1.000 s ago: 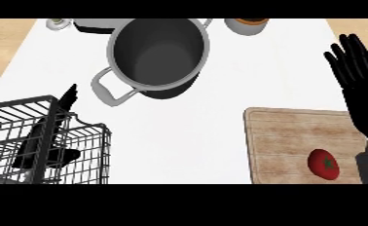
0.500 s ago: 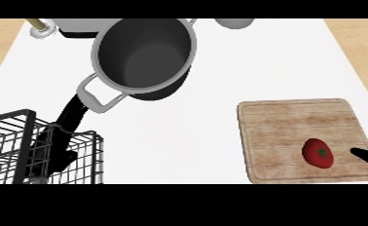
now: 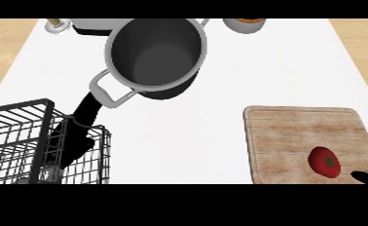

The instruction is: Pick the tomato from the cutting board and place it in the pot

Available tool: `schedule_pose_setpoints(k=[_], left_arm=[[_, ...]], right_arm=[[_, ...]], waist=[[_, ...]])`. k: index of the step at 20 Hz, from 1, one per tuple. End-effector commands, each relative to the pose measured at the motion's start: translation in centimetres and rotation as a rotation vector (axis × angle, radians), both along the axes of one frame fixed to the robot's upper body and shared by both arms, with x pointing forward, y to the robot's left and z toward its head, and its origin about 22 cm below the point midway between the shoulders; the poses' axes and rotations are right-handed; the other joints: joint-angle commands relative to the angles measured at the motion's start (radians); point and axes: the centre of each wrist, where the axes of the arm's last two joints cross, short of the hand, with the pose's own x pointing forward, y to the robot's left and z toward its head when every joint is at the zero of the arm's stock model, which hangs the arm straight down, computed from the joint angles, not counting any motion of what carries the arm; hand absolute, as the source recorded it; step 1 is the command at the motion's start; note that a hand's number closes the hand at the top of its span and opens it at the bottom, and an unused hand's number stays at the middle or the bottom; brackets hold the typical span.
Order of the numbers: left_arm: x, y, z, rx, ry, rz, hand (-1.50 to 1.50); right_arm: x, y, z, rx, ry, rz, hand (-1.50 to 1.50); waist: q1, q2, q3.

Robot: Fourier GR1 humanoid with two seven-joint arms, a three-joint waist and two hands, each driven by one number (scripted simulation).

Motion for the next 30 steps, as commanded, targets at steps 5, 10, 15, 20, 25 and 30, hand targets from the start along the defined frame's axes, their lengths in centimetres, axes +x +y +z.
schedule_pose_setpoints(k=[5,10,15,20,25,30], left_arm=[[0.0,-3.5,0.7,-0.115,0.031,-0.125,0.00],[0.8,-4.3,1.9,-0.116,0.036,-0.138,0.00],[1.2,-4.2,2.5,-0.112,0.010,-0.158,0.00],[0.1,-4.3,0.9,-0.117,0.028,-0.160,0.00],[1.1,-3.8,1.3,-0.114,0.029,-0.158,0.00],[1.1,-4.3,1.7,-0.130,0.029,-0.158,0.00]], right_arm=[[0.7,5.4,8.7,0.100,0.151,-0.020,-1.50],[1.1,6.4,12.4,0.176,0.203,-0.103,-1.50],[1.8,7.6,12.6,0.256,0.184,-0.127,-1.50],[2.6,8.2,12.1,0.272,0.169,-0.124,-1.50],[3.2,8.9,8.4,0.262,0.235,-0.119,-1.50],[3.8,8.9,6.6,0.201,0.314,-0.152,-1.50]], waist=[[0.001,-0.010,-0.001],[0.009,-0.007,0.002],[0.030,-0.002,0.004],[0.037,-0.002,0.004],[0.033,0.000,0.005],[0.035,-0.001,0.005]])
